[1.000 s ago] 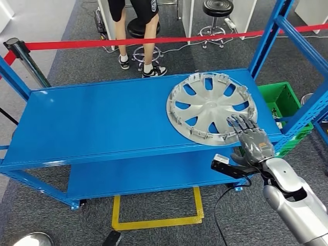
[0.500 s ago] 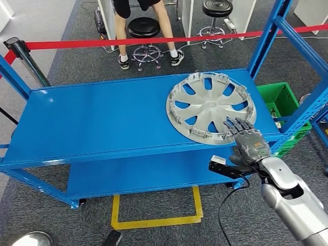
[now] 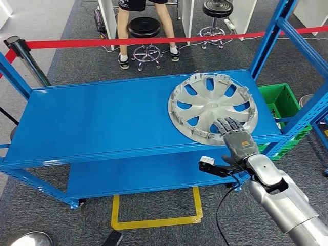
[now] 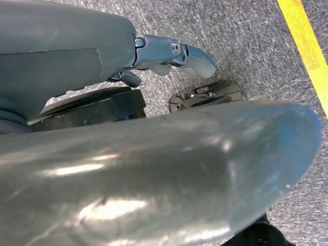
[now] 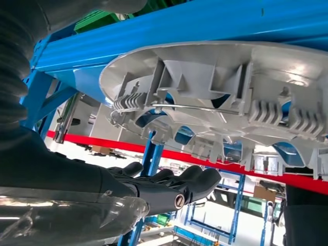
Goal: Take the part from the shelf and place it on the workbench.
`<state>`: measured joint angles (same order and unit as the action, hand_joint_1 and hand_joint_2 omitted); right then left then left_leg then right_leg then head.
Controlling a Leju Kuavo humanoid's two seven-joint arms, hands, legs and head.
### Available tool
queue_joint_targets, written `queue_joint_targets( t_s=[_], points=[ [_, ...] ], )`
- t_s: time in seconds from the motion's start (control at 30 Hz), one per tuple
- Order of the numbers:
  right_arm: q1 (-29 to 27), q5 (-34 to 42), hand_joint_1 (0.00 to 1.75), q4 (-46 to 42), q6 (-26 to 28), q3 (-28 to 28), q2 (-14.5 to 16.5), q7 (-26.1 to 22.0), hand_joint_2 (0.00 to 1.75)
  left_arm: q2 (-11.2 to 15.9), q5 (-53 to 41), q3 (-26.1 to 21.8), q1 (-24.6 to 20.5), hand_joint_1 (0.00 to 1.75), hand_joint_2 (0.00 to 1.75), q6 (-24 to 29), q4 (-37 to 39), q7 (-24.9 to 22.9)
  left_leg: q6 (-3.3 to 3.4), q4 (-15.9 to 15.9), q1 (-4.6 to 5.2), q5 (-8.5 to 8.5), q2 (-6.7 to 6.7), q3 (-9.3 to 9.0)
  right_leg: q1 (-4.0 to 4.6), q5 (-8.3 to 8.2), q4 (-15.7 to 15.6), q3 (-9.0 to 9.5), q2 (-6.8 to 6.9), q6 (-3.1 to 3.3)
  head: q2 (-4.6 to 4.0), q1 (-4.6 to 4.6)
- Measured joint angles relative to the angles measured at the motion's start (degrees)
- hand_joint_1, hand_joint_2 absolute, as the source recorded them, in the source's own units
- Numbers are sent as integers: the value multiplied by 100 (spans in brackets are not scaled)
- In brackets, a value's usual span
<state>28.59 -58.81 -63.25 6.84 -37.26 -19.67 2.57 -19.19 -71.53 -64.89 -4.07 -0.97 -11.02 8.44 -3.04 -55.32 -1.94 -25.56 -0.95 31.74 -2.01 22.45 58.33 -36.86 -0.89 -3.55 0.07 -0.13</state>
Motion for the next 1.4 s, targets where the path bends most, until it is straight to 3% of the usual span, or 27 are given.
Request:
queue_joint_targets(
  t_s=[0.47, 0.83, 1.1, 1.23, 1.4],
  points=[
    [775, 100, 0, 1373, 56, -184, 608, -3, 175, 0, -161, 31, -2, 0, 0, -58, 0, -61, 2, -1, 2, 1, 0, -4, 0, 0, -1, 4, 0, -1, 0, -1],
    [942, 240, 0, 2379, 164, -174, 796, -7, 175, 1, -215, 81, -1, 0, 0, -76, 0, -48, 5, -2, 3, -2, -1, -4, -1, 0, -3, 5, 1, -1, 0, 0],
    [1085, 240, 0, 2726, -205, -197, 855, 1, 175, 2, -250, 106, -1, 0, 0, -80, 0, -48, 5, -3, 3, -2, 0, -12, -1, 0, -6, 12, 0, -1, 0, -1],
    [1150, 243, 173, 2816, -379, -231, 856, -2, 175, 2, -272, 107, -1, 0, 0, -80, 0, -48, 5, -3, 3, -1, 0, -20, 0, 0, -10, 24, 0, -1, 0, 0],
    [1239, 291, 175, 2847, -595, -282, 850, -154, 175, 4, -239, 105, -1, 0, 0, -80, 0, -42, 6, -3, 4, -2, 1, -36, 0, -1, -16, 41, -2, -3, 0, 1]
  ],
)
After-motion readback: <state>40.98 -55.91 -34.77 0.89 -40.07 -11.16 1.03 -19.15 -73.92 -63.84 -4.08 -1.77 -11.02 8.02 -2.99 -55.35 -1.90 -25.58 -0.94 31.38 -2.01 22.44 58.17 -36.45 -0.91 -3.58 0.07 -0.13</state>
